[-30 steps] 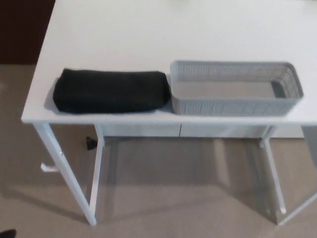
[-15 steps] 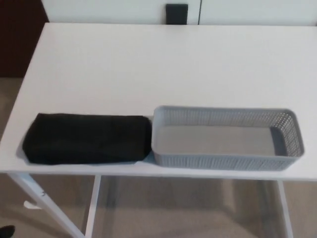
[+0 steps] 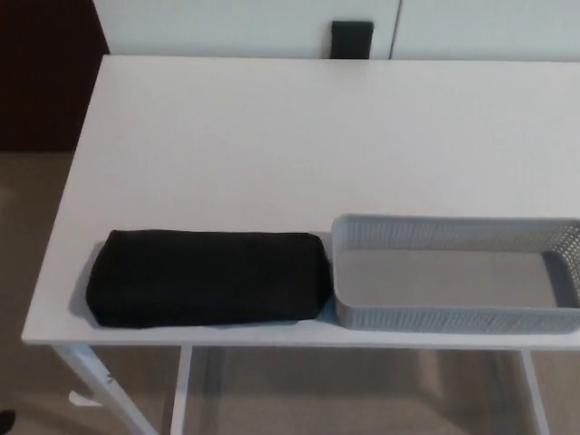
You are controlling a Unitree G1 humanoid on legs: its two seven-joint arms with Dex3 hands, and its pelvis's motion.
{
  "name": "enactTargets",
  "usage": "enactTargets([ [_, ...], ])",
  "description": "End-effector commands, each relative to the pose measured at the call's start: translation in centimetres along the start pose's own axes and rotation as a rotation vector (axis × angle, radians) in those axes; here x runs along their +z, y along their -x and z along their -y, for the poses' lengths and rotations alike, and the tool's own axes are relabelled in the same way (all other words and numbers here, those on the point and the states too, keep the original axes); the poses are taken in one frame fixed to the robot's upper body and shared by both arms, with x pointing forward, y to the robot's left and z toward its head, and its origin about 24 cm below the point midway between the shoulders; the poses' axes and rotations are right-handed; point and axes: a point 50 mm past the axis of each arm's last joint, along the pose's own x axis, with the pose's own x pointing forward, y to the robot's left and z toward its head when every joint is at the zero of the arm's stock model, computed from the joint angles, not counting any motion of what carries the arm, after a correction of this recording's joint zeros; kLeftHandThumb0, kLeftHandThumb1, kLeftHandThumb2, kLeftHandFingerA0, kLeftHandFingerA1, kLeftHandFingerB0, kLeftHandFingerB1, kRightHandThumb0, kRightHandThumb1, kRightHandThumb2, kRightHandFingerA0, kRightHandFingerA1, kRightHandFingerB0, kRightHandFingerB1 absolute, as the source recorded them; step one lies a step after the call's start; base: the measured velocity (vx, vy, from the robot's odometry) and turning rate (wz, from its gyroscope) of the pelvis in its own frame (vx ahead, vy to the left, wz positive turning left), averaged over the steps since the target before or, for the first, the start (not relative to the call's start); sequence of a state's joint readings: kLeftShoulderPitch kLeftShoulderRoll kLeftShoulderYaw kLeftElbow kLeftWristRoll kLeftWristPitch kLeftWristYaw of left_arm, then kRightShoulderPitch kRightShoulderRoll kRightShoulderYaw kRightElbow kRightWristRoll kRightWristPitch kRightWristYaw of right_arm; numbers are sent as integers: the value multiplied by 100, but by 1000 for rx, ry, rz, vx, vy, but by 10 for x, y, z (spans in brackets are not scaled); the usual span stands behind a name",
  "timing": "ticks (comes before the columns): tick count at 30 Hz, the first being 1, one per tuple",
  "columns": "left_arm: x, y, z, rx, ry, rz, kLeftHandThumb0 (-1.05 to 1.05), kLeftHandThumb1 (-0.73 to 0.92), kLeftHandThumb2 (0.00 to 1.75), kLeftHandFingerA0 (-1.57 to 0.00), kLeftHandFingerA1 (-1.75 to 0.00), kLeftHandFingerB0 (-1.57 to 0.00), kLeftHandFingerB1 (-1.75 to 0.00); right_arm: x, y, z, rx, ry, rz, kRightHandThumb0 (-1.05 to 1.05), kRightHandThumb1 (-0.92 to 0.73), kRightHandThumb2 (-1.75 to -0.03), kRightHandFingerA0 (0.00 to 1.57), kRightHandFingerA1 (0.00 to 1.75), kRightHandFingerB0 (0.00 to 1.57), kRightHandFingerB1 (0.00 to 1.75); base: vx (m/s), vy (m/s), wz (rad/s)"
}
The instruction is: The robot walk towards a table in front and pick up a black pencil case on the left hand side and put the pencil case into a small container on the right hand side
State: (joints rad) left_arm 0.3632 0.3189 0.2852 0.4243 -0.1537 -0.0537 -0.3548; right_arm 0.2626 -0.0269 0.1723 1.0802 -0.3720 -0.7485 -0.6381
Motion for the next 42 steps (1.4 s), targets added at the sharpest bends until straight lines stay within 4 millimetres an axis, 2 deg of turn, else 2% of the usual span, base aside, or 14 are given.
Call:
enactTargets([
  [1, -1, 9, -7, -21, 22, -26, -17, 46, 53, -38, -38, -27, -31, -1, -2, 5, -3, -27, -10, -59, -92, -85, 0, 0, 0, 0, 70, -47, 21],
  [15, 21, 69, -56, 88, 33, 114, -37, 46, 55, -19, -36, -10, -25, 0, -6, 5, 13, -42, -18, -68, -85, -101, 0, 0, 0, 0, 19, -54, 1],
  [16, 26, 76, -62, 110, 18, 136, -37, 46, 55, -19, -36, -10, -25, 0, -7, 5, 14, -42, -17, -68, -85, -101, 0, 0, 0, 0, 0, 0, 0],
  [17, 32, 79, -66, 130, 29, 149, -25, 33, 85, -1, -50, 0, -49, 2, -10, 6, 11, -25, -3, -61, -92, -87, 0, 0, 0, 0, 0, 0, 0],
  [18, 42, 87, -75, 168, 10, 179, -51, 36, 61, -11, -39, -9, -25, 2, -10, 6, 13, -21, 0, -69, -85, -102, 0, 0, 0, 0, 0, 0, 0],
  [24, 105, 118, -89, 229, -206, 432, -58, 37, 69, -7, -39, -4, -24, 4, -11, 5, 18, -23, -2, -59, -92, -87, 0, 0, 0, 0, 0, 0, 0],
  [28, 179, 137, -69, 193, -453, 679, -57, 38, 72, -4, -32, -11, -21, 4, -13, 5, 23, -18, -3, -69, -86, -103, 0, 0, 0, 0, 0, 0, 0],
  [30, 205, 137, -55, 175, -533, 732, -58, 38, 75, -3, -37, -9, -26, 8, -19, 6, 16, -17, 8, -62, -92, -88, 0, 0, 0, 0, 0, 0, 0],
  [31, 220, 133, -43, 111, -599, 741, -65, 46, 55, -8, -34, -10, -25, 9, -19, 6, 18, -11, 14, -62, -92, -89, 0, 0, 0, 0, 0, 0, 0],
  [33, 234, 125, -30, 42, -654, 763, -63, 40, 75, -6, -40, -8, -28, 11, -21, 6, 13, -8, 20, -61, -92, -89, 0, 0, 0, 0, 0, 0, 0],
  [36, 249, 104, -8, -81, -754, 770, -68, 47, 54, -4, -29, -10, -26, 9, -19, 6, 29, -13, 18, -60, -92, -90, 0, 0, 0, 0, -10, -22, 2],
  [38, 262, 91, 9, -160, -834, 786, -66, 42, 77, -5, -36, -9, -30, 9, -19, 5, 32, -11, 11, -68, -86, -103, 0, 0, 0, 0, 0, 0, 0],
  [39, 265, 85, 18, -172, -878, 786, -34, 13, 79, -2, -51, 0, -48, 9, -19, 5, 31, -10, 8, -61, -92, -88, 0, 0, 0, 0, 0, 0, 0],
  [42, 270, 73, 35, -201, -965, 774, -34, 15, 80, -2, -52, 0, -48, 8, -19, 5, 37, 1, 9, -63, -92, -90, 0, 0, 0, 0, 0, 0, 0],
])
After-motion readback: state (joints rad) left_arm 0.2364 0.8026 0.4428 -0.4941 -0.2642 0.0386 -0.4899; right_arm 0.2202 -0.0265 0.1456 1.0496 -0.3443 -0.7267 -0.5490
